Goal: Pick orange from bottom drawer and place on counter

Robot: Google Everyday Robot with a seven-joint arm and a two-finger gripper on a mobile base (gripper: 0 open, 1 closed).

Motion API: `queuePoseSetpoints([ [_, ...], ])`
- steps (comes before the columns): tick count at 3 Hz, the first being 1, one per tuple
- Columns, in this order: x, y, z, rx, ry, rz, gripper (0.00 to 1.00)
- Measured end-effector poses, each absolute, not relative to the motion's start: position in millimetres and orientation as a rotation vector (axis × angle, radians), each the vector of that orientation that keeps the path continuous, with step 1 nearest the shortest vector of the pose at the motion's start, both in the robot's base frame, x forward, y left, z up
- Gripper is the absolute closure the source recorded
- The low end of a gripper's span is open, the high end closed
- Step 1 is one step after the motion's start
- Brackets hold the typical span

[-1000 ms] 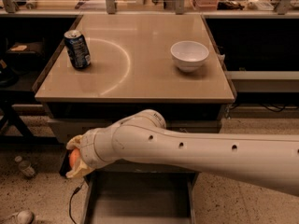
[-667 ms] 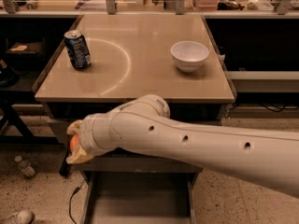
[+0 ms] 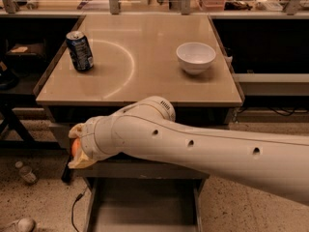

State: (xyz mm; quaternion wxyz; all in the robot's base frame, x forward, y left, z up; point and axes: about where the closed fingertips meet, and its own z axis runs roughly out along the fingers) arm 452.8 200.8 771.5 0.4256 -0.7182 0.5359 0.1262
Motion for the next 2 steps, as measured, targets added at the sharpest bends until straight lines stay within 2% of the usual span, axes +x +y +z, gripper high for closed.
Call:
queuePoseSetpoints([
  [2, 497, 158, 841, -1.728, 1.414, 0.091, 1.00],
])
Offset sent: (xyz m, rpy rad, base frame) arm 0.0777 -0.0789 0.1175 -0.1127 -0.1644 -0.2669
